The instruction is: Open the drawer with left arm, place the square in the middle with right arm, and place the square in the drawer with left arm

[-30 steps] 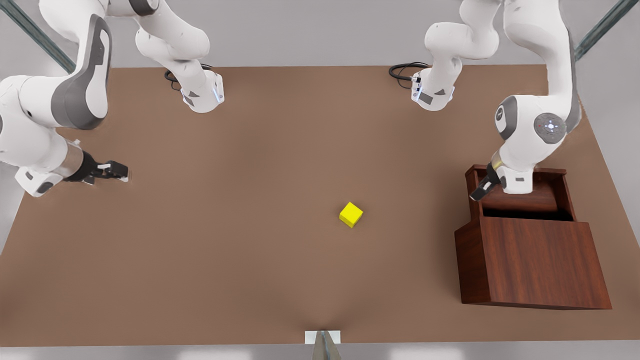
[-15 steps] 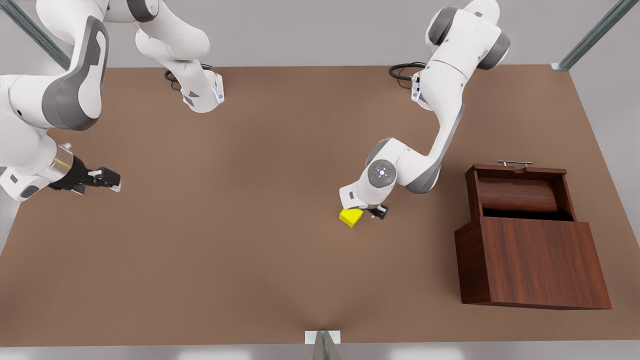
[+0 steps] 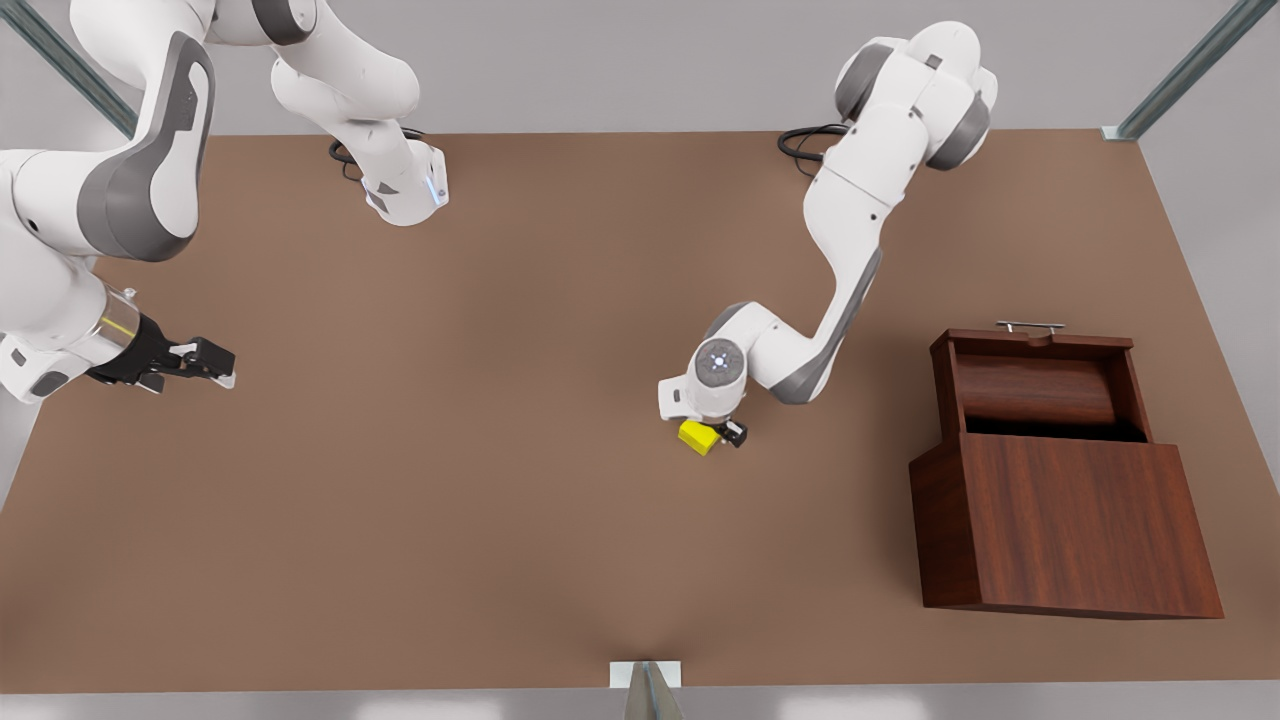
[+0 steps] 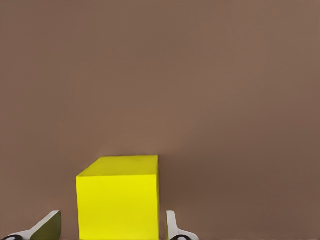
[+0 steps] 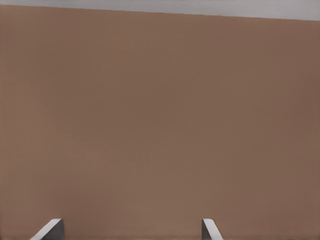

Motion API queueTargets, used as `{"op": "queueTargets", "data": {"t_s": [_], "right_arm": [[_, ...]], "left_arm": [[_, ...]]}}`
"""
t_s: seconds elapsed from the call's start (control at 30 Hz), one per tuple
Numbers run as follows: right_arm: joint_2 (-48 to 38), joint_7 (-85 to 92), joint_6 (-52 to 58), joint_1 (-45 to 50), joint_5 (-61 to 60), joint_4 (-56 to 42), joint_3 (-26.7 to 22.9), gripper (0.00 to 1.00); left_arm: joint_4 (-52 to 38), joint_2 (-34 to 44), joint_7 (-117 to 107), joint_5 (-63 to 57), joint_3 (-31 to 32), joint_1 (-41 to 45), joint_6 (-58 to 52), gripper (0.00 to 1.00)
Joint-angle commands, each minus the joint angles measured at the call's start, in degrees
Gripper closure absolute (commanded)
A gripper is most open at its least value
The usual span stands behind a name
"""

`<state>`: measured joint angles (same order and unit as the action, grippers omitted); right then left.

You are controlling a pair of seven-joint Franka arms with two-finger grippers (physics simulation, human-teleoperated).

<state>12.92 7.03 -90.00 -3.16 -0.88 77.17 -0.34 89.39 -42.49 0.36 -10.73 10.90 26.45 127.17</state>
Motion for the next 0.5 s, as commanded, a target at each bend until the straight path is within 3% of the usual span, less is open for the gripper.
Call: {"op": "queueTargets", "data": {"t_s": [0.0, 0.33, 0.4, 0.47], "right_arm": [[0.0, 0.0, 0.0, -0.18, 0.0, 0.0, -0.01, 0.0], [0.0, -0.09, 0.0, -0.36, -0.26, -0.18, -0.1, 0.0], [0.0, -0.09, 0.0, -0.27, -0.18, -0.26, -0.1, 0.0], [0.08, 0.0, 0.0, -0.18, -0.18, -0.44, -0.1, 0.0]], "left_arm": [[0.0, -0.22, -0.01, -0.26, 0.0, 0.0, 0.01, 0.0], [-0.09, -2.33, -0.36, -0.26, -0.18, -0.09, 1.33, 0.01], [-0.09, -2.77, -0.27, -0.26, -0.35, -0.09, 1.77, 0.15], [-0.09, -2.77, -0.27, -0.26, -0.35, -0.09, 1.94, 0.21]]}}
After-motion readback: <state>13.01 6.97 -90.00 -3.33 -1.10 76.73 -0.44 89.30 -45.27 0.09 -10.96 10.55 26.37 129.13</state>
